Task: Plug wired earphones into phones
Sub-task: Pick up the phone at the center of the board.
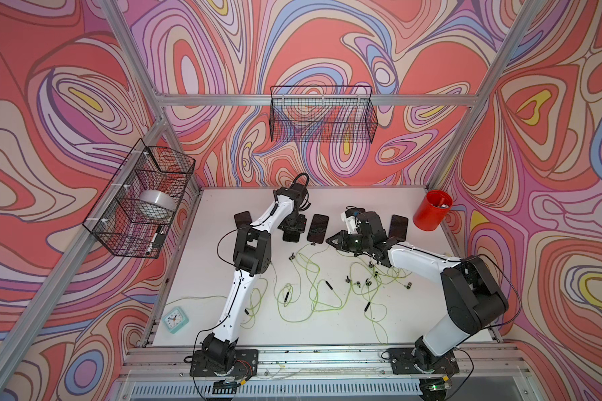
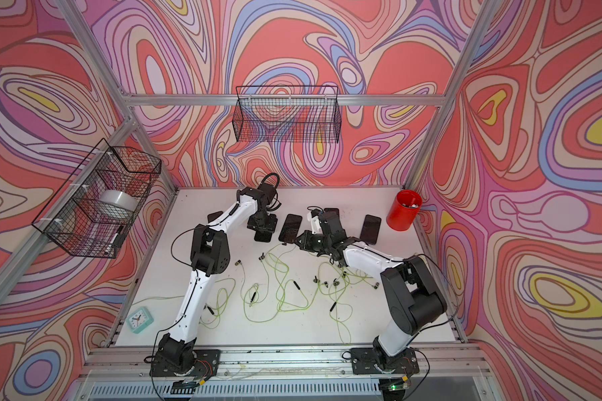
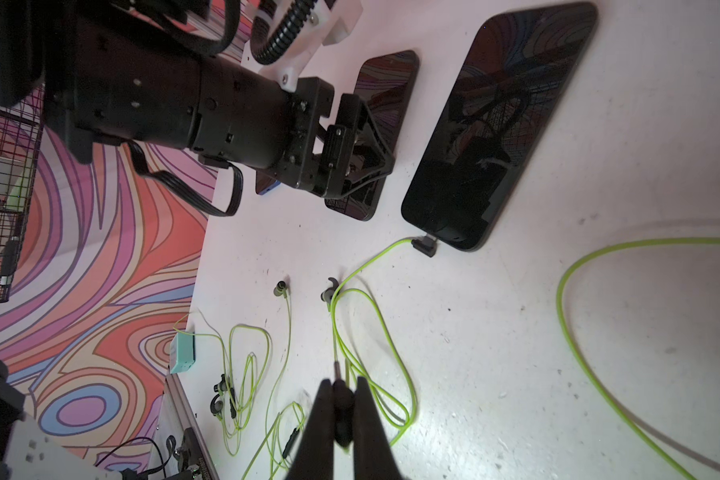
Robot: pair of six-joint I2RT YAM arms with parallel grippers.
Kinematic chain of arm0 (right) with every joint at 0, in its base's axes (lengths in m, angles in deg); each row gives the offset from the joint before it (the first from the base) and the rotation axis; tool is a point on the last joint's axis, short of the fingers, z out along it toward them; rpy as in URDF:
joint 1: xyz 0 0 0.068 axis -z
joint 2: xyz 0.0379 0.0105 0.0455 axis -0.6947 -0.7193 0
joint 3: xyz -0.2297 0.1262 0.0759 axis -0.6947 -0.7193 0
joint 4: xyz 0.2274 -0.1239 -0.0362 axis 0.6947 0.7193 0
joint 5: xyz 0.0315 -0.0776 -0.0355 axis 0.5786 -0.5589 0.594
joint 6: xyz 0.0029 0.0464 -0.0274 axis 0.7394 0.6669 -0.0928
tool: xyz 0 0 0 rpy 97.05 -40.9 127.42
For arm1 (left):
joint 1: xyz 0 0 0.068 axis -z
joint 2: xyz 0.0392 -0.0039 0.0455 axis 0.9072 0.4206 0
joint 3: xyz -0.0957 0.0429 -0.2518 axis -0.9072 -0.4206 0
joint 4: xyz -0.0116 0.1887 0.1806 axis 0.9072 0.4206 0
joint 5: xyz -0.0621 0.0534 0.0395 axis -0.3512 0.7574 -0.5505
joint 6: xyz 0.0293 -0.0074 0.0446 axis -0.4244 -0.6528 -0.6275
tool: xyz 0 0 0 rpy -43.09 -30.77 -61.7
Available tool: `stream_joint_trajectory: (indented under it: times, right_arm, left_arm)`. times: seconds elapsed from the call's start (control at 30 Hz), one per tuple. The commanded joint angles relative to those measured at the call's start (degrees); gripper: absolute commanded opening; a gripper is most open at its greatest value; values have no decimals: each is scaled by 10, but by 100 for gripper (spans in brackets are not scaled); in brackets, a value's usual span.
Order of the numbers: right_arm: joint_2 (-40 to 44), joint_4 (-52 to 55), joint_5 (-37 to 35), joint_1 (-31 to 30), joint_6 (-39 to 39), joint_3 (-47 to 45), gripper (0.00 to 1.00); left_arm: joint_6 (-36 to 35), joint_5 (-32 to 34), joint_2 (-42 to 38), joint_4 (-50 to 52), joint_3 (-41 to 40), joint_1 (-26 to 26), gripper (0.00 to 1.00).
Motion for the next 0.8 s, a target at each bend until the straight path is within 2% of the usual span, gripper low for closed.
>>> stream_joint_trajectory:
  times: [0.0, 0.13, 0.4, 0.47, 0.57, 0.67, 0.77]
  right_arm:
    - [-4, -9, 13, 2, -14, 8, 0]
    - [-18, -27, 25, 0, -22, 11, 0]
    - [-52, -73, 32, -24, -23, 18, 0]
    - [-63, -92, 33, -37, -23, 21, 0]
    - [-72, -134, 32, -54, -18, 17, 0]
    - [-90, -189, 26, -67, -5, 6, 0]
    - [-97, -224, 10, -82, 1, 2, 0]
  left_arm:
    - [44, 9, -43, 3, -71, 0, 46]
    - [86, -7, -118, -50, -142, -15, 44]
    - [133, -21, -193, -78, -206, -30, 42]
    - [169, -53, -215, -108, -238, -42, 42]
    - [264, -143, -263, -184, -320, -69, 40]
    - [361, -204, -321, -263, -401, -83, 32]
    - [442, -219, -369, -308, -447, -84, 19]
